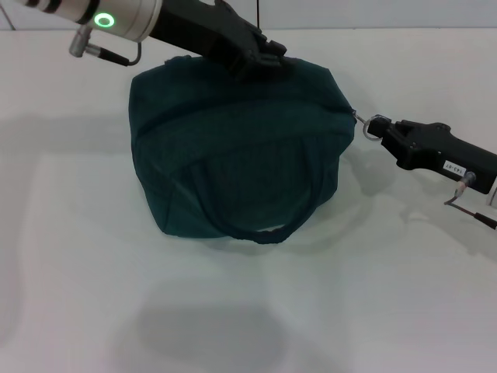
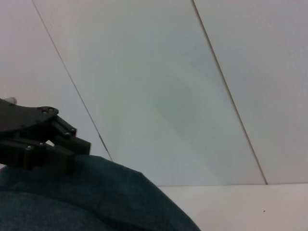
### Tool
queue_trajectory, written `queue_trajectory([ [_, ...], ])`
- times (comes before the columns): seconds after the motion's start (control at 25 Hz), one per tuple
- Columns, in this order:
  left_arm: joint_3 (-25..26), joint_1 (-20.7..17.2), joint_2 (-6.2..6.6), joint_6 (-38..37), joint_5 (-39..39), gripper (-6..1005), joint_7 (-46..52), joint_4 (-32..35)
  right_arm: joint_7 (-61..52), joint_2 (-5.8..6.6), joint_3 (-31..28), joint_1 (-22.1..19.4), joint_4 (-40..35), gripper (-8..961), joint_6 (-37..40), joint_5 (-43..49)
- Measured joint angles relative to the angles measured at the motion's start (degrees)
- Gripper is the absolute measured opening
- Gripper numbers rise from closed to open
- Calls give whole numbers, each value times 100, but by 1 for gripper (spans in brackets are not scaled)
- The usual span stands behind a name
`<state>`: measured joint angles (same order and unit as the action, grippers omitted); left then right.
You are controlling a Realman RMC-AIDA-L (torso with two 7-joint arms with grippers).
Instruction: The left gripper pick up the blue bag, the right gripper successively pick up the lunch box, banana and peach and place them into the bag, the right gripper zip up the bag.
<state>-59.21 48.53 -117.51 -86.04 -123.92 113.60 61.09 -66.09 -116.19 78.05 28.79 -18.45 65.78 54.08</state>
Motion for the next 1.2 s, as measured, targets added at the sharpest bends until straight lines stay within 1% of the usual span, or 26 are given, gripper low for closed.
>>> queue_trajectory([
  [0.08,-7,43,-8,2,-59,133,21,0,0,0,0,-16,0,17,33,1],
  [0.12,-10,124,-32,5,-230,148,95,0,0,0,0,-24,0,17,46,0],
  [0.32,-12,220,-74,13,-488,219,208,-2,0,0,0,-40,17,17,110,-3],
  [0.44,-12,259,-117,28,-580,438,282,-2,0,0,0,-42,52,18,154,-4],
  [0.64,-12,270,-138,74,-592,503,344,2,32,0,-36,-49,106,18,118,-7],
  [0.88,-11,268,-141,78,-568,299,313,7,46,0,-53,-49,151,19,83,-19],
  [1.08,-12,247,-141,78,-560,203,330,62,49,0,-52,-37,176,19,-3,-22],
  [1.2,-12,206,-141,51,-547,146,337,161,46,-1,-37,2,179,20,-280,-22],
])
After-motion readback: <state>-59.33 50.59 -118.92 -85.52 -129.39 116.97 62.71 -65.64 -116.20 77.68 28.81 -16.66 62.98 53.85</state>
